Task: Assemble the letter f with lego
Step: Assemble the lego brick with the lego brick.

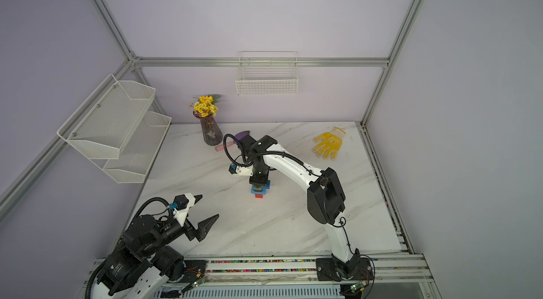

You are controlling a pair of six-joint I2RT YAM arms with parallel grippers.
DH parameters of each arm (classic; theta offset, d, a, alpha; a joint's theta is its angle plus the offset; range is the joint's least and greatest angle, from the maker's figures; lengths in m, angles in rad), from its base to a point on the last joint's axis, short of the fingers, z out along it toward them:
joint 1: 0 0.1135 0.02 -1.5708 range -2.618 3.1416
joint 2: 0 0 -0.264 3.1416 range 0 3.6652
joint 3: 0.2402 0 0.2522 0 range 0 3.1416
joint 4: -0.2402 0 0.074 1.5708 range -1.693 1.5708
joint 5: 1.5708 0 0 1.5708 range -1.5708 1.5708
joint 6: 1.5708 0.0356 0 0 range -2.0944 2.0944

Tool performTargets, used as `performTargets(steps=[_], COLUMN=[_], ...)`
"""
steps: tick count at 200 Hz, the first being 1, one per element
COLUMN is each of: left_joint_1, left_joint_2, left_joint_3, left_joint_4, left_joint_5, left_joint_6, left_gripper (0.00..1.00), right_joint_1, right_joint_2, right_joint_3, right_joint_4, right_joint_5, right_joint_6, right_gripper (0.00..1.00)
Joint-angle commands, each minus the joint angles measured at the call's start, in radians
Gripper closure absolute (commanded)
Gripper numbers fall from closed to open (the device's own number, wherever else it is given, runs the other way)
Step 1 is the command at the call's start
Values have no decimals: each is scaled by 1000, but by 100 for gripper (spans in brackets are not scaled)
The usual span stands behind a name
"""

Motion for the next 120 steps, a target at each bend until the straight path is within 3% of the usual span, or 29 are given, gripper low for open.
performTargets(steps=[1, 120], left_joint_1=[-4, -5], left_joint_2=[1, 3], left_joint_3=[-12, -12], left_joint_4=[29, 29], left_joint_5=[19, 22], left_joint_6=[21, 20], left_gripper=[0, 0], right_joint_1=[5, 17], right_joint_2=[36, 58], right_joint_3=[14, 8], right_joint_4=[-34, -80], right_joint_5=[-6, 10], right_joint_6=[13, 51], right_gripper=[93, 93])
